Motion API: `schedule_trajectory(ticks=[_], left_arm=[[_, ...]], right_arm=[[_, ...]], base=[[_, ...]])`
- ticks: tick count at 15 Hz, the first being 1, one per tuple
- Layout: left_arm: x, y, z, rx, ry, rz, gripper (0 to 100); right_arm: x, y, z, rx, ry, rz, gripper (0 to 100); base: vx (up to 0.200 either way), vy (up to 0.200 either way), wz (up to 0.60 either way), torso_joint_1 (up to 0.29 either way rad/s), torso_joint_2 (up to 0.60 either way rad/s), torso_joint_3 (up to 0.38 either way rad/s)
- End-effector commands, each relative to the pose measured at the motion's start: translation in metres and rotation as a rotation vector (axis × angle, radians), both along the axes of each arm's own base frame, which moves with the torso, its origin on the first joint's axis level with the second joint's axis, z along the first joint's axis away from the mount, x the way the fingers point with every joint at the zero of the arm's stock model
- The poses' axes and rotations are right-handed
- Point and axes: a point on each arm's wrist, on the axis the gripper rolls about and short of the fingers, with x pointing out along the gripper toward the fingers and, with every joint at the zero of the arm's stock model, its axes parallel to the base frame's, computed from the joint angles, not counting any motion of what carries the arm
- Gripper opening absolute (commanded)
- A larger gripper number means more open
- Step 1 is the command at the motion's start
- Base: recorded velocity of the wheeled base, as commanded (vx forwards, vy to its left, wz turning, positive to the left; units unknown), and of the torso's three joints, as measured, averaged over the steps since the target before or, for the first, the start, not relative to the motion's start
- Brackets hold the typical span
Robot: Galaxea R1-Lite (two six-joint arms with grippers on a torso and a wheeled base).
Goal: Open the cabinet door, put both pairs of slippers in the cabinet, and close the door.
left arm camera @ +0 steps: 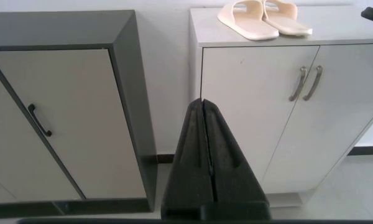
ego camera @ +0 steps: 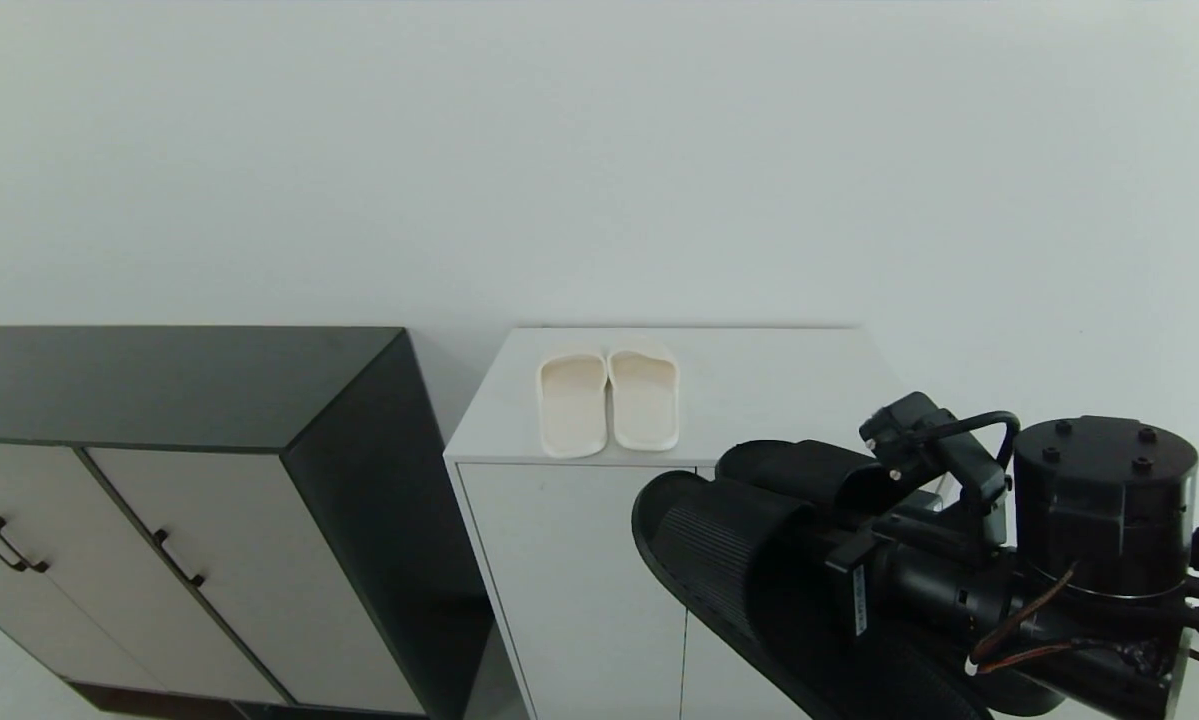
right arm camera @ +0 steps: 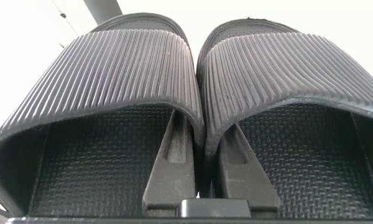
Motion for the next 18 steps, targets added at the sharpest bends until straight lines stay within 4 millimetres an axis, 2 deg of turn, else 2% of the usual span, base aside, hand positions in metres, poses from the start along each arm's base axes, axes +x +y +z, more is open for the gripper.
schedule_trajectory(ticks=[1,7,16,17,18], left_arm=[[0.000,0.000,0.000,0.000,0.000,0.000,0],[0.000,0.000,0.000,0.000,0.000,0.000,0],[0.000,0.000,0.000,0.002,0.000,-0.003,0],[0.000,0.000,0.000,0.002,0.000,-0.003,100],[0.000,0.000,0.000,0.002,0.000,-0.003,100]], right_arm=[[0.000,0.000,0.000,-0.001,0.001,0.000,0],[0.000,0.000,-0.001,-0.002,0.002,0.000,0],[-0.001,-0.001,-0.007,-0.019,0.018,0.001,0],[0.000,0.000,-0.010,-0.027,0.025,0.001,0],[0.000,0.000,-0.012,-0.031,0.031,0.000,0]], base=[[0.000,0.000,0.00,0.000,0.00,0.000],[0.000,0.000,0.00,-0.147,0.34,0.188],[0.000,0.000,0.00,-0.225,0.54,0.314],[0.000,0.000,0.00,-0.203,0.52,0.310],[0.000,0.000,0.00,-0.212,0.52,0.315]])
